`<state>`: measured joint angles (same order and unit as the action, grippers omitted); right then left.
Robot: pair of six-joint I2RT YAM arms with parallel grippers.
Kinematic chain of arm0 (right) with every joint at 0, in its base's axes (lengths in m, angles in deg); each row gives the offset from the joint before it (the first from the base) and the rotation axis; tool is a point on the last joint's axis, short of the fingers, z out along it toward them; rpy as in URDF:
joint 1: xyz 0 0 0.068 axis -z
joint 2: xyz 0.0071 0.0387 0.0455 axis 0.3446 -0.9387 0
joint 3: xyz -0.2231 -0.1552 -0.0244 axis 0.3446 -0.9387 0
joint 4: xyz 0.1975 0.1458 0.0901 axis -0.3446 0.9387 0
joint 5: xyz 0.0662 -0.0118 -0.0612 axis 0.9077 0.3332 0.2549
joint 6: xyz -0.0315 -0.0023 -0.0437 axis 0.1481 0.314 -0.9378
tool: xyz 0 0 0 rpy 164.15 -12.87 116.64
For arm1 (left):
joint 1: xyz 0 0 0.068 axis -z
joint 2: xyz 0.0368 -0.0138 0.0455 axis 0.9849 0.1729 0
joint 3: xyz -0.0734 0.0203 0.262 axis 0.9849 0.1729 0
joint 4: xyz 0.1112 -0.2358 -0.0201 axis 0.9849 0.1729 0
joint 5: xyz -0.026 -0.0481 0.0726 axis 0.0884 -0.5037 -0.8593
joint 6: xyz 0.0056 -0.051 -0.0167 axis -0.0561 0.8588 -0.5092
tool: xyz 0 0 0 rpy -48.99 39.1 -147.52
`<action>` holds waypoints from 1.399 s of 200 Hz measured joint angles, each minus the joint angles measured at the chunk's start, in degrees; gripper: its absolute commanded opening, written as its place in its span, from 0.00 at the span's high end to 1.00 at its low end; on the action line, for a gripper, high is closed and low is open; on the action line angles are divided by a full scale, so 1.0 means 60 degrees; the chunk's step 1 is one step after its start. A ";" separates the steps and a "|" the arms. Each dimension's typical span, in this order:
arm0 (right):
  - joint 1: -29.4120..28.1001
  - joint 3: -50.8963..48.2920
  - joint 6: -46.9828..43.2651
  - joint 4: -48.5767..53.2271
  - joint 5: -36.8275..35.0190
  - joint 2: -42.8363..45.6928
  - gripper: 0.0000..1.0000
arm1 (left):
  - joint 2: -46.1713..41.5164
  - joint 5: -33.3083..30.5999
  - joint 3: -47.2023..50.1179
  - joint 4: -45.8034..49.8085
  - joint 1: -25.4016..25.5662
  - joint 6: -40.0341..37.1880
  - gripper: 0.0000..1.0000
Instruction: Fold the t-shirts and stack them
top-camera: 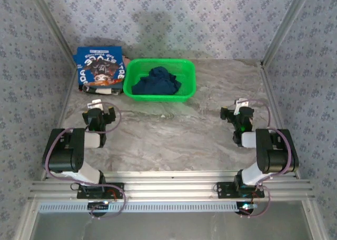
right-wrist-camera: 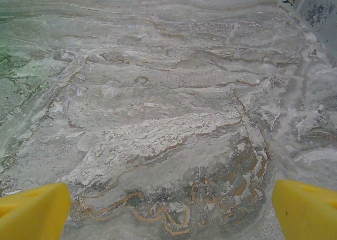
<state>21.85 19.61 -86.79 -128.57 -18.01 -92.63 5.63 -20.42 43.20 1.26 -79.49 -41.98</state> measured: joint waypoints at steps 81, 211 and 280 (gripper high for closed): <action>0.0004 0.0000 0.0000 0.0000 0.0000 0.0000 0.00 | 0.0000 0.0000 0.0000 0.0000 0.0000 0.0000 0.00; -0.0375 0.1501 0.0321 0.4189 0.0033 0.2339 0.00 | -0.2911 -0.0117 -0.0856 0.3060 0.0943 -0.0109 0.00; -0.0627 0.3621 0.2856 0.9701 0.2510 0.4018 0.00 | -0.6003 0.1031 -0.4317 0.9559 0.1348 0.2787 0.00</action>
<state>18.09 41.34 -69.66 -70.36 -2.95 -68.52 -30.39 -14.23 17.30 58.61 -71.40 -25.26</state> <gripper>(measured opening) 0.998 0.995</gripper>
